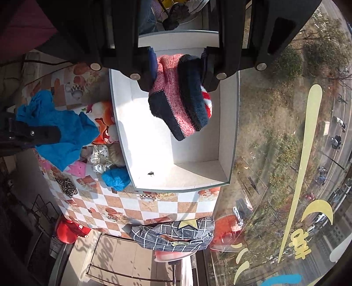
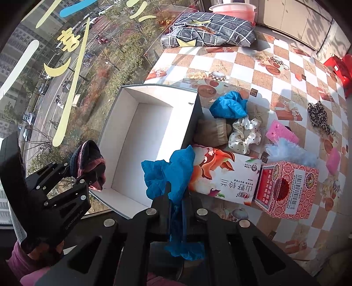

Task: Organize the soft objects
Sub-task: 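Carry the hat and blue cloth with both tools over the white box, then open both tools to drop the hat and blue cloth into the box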

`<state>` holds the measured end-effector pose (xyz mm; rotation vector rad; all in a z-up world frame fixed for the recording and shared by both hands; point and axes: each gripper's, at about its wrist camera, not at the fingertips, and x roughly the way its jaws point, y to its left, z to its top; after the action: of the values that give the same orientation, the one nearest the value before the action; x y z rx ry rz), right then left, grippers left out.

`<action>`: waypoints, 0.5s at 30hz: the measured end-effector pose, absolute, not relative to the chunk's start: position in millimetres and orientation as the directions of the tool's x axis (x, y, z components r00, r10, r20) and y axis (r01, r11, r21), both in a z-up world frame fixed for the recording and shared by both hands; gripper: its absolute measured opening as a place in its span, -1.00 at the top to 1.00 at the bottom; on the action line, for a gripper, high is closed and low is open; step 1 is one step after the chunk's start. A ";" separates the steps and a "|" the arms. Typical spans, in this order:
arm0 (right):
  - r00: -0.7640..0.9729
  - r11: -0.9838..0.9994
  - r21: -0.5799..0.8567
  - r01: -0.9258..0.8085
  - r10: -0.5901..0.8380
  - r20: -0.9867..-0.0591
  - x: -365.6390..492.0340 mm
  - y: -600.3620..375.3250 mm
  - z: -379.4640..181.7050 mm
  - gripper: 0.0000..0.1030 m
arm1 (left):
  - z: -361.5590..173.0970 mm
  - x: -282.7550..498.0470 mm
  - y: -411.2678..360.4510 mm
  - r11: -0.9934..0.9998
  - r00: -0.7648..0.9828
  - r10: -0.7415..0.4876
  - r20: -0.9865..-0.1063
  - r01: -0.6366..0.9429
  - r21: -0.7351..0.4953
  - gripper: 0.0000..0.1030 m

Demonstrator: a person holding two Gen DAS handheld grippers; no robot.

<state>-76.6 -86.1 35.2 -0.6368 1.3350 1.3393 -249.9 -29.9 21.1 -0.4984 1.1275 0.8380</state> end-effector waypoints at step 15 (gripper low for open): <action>-0.259 0.199 0.327 -0.924 0.304 -0.917 -81.0 -79.7 38.7 0.86 | 18.2 -254.1 -25.9 0.589 0.184 0.330 -0.926 -0.806 0.050 0.36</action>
<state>-81.0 -79.7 38.7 -0.6640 1.3178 1.3489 -254.1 -25.9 18.2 -0.5160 1.1164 0.8525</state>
